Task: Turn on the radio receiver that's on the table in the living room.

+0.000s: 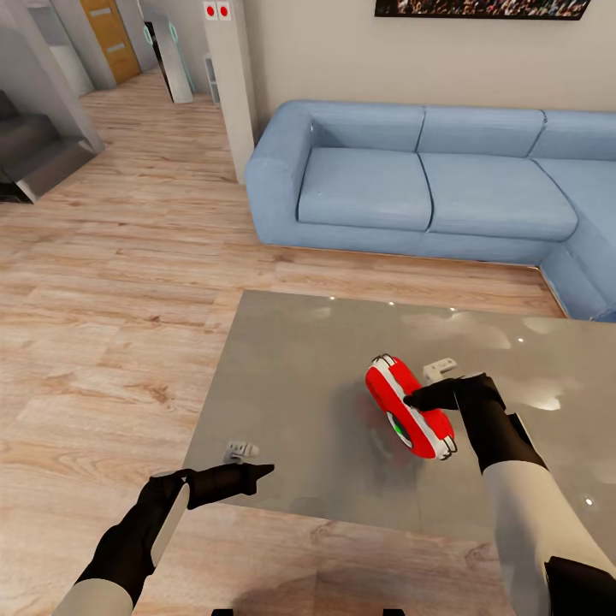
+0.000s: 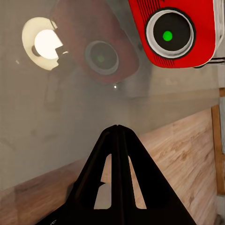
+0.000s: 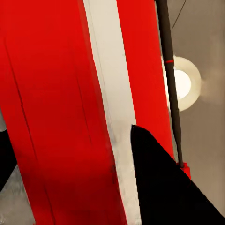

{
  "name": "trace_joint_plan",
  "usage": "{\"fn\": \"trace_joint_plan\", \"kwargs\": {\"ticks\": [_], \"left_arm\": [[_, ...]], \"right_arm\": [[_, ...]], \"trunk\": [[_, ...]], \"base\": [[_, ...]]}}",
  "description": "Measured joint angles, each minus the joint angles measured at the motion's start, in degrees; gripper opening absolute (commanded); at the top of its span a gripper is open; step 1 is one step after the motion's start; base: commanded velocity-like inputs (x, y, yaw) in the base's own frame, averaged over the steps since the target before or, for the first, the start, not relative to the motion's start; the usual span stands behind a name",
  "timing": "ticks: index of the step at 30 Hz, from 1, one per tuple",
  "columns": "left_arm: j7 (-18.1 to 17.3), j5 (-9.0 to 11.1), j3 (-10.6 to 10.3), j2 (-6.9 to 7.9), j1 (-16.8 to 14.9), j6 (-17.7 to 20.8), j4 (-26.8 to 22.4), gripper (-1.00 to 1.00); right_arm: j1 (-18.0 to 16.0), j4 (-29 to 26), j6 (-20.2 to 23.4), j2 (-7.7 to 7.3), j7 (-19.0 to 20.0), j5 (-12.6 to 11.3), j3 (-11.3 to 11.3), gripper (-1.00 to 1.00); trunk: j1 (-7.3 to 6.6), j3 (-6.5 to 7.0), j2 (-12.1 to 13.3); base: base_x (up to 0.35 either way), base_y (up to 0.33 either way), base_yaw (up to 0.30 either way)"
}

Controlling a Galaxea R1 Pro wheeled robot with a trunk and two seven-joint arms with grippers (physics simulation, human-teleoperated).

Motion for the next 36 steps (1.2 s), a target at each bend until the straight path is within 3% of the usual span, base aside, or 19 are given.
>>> {"fn": "trace_joint_plan", "kwargs": {"ticks": [36], "left_arm": [[0.0,0.0,0.0,0.00,0.0,0.0,0.0,-1.00]], "right_arm": [[0.0,0.0,0.0,-0.08,0.0,0.0,0.0,1.00]], "trunk": [[0.00,0.00,0.0]], "base": [[0.000,0.000,0.000]]}}
